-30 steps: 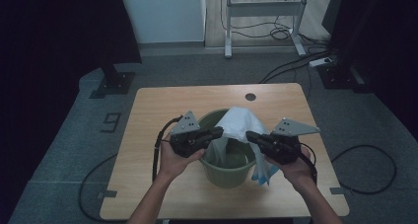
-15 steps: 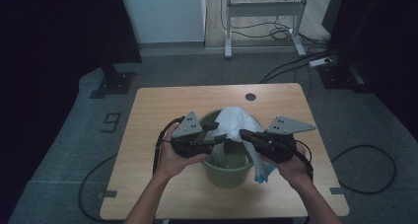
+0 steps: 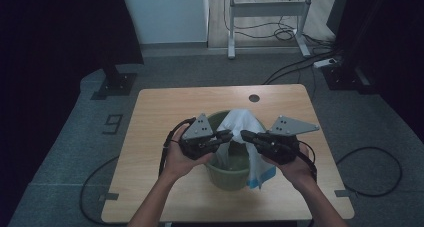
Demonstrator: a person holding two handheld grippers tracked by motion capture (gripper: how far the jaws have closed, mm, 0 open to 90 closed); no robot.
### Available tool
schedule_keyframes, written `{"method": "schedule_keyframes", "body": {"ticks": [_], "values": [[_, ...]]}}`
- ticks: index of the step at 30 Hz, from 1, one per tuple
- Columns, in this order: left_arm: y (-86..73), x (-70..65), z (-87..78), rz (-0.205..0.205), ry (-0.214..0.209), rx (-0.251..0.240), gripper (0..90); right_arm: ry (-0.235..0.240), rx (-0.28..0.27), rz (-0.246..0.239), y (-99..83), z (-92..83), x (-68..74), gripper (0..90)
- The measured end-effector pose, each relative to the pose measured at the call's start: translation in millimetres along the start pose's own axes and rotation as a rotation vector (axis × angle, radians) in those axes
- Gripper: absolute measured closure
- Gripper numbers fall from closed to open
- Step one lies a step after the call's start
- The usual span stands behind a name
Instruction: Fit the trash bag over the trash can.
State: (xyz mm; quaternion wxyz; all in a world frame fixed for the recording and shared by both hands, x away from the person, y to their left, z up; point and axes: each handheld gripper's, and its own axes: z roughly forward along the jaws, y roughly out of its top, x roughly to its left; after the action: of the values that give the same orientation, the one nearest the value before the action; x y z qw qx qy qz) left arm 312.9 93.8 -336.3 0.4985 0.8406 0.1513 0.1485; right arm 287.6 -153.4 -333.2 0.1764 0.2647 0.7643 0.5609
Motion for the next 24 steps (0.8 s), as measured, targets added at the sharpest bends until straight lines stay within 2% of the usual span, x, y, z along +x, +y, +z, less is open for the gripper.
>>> {"method": "schedule_keyframes", "body": {"ticks": [2,6,7,8,10,12,14,20,24], "values": [[0.3,-0.8,0.3,0.000,-0.001,-0.002,90.0,0.002,-0.001,-0.003,0.0,-0.2,0.2,88.9],[0.4,-0.2,0.7,-0.028,0.029,-0.009,90.0,-0.006,-0.004,-0.002,-0.6,-1.9,-0.4,86.3],[0.4,0.2,0.7,-0.038,0.040,-0.013,90.0,-0.011,-0.008,0.000,-1.2,-2.3,-0.4,81.5],[0.5,0.7,0.6,-0.046,0.054,-0.017,90.0,-0.027,-0.015,0.004,-3.0,-3.4,0.9,70.7],[0.7,1.9,0.2,-0.066,0.072,-0.025,90.0,-0.039,-0.015,0.001,-4.6,-4.2,2.2,67.1],[0.6,3.8,-1.1,-0.086,0.091,-0.030,90.0,-0.060,-0.014,0.004,-10.7,-7.0,6.3,58.3],[0.3,4.9,-1.9,-0.096,0.101,-0.030,90.0,-0.079,-0.004,0.002,-18.9,-9.8,10.9,53.5],[-1.5,8.7,-4.7,-0.136,0.114,-0.046,90.0,-0.127,0.023,0.017,-42.8,-16.8,20.1,49.9],[-2.3,10.0,-6.6,-0.143,0.114,-0.051,90.0,-0.164,0.025,0.021,-52.1,-22.7,21.8,50.5]]}}
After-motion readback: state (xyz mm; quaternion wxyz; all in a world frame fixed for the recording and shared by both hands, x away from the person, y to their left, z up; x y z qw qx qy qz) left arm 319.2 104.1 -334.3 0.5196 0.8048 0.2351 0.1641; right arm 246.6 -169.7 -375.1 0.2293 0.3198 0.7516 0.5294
